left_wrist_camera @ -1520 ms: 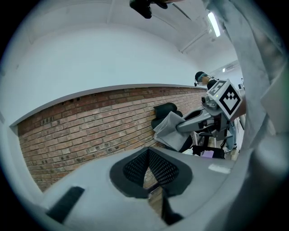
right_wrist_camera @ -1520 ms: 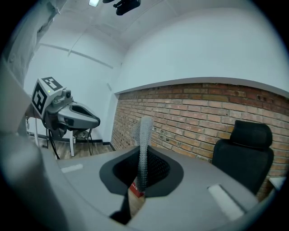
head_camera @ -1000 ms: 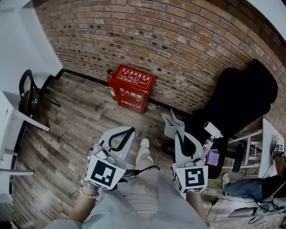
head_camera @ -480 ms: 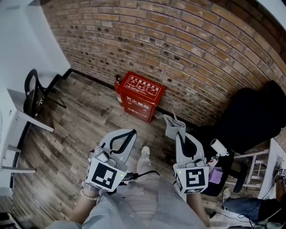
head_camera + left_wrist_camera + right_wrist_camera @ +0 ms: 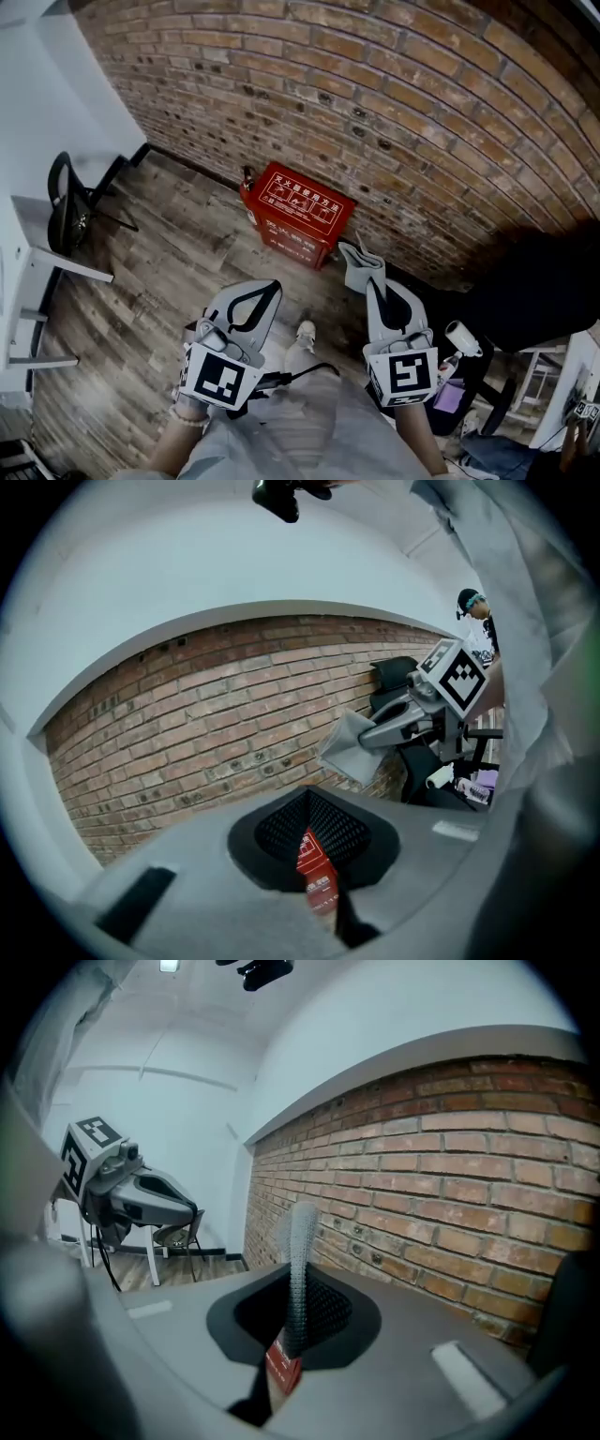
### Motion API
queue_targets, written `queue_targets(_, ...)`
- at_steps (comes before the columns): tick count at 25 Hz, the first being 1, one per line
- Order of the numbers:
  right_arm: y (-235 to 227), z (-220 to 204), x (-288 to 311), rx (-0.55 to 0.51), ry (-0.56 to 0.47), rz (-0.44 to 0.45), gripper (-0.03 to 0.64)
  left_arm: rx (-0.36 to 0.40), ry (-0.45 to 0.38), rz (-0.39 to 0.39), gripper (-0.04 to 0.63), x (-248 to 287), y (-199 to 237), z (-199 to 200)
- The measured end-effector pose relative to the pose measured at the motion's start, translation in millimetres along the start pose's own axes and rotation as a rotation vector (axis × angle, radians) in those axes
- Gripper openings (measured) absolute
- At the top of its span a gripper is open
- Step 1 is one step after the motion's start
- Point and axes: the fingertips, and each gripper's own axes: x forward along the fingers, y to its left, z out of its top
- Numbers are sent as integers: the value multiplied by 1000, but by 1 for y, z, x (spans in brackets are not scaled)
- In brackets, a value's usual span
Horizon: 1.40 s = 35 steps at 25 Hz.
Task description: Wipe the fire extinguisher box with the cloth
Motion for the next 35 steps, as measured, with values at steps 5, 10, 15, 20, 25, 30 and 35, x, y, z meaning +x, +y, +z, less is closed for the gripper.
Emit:
queue_targets(5, -21, 9, 39, 9, 7, 30, 18, -7, 0, 17, -3, 35, 31, 9)
queue_targets(10, -39, 8, 62, 23, 18, 47, 18, -16, -2, 43, -3, 55, 49, 17)
queue_targets(15, -43, 8, 70, 25, 24, 59, 18, -20, 2, 56, -3, 61, 55, 18)
queue_targets(20, -48, 7, 70, 20, 28, 53, 18, -29, 3, 64, -3, 65, 58, 16)
queue_targets(25, -55, 1, 71, 28, 47, 38, 18, -30, 1, 63, -3, 71, 63, 17)
queue_targets(30, -53, -1, 81, 32, 50, 31, 18, -29, 4, 54, -3, 76, 72, 11)
queue_targets(35, -48, -5, 90, 28, 77, 28, 18, -35, -3, 34, -3, 83, 82, 4)
